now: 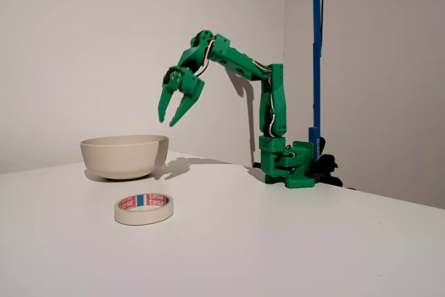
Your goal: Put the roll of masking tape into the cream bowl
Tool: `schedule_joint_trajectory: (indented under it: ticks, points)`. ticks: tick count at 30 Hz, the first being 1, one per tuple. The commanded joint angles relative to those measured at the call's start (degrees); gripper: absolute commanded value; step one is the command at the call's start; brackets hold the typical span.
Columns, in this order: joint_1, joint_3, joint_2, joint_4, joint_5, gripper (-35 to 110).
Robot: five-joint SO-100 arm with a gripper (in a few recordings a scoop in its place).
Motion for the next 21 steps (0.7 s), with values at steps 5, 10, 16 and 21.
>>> schedule_joint_trajectory:
  ticks: [5, 10, 16, 21]
  points:
    - [-2.72, -5.36, -6.06, -1.93, -1.41, 13]
    - [-5.19, -7.65, -10.90, -1.67, -0.44, 13]
    - [-8.35, -7.73, -15.47, -3.34, 0.97, 13]
    - [-9.58, -7.73, -19.51, -4.75, 1.49, 13]
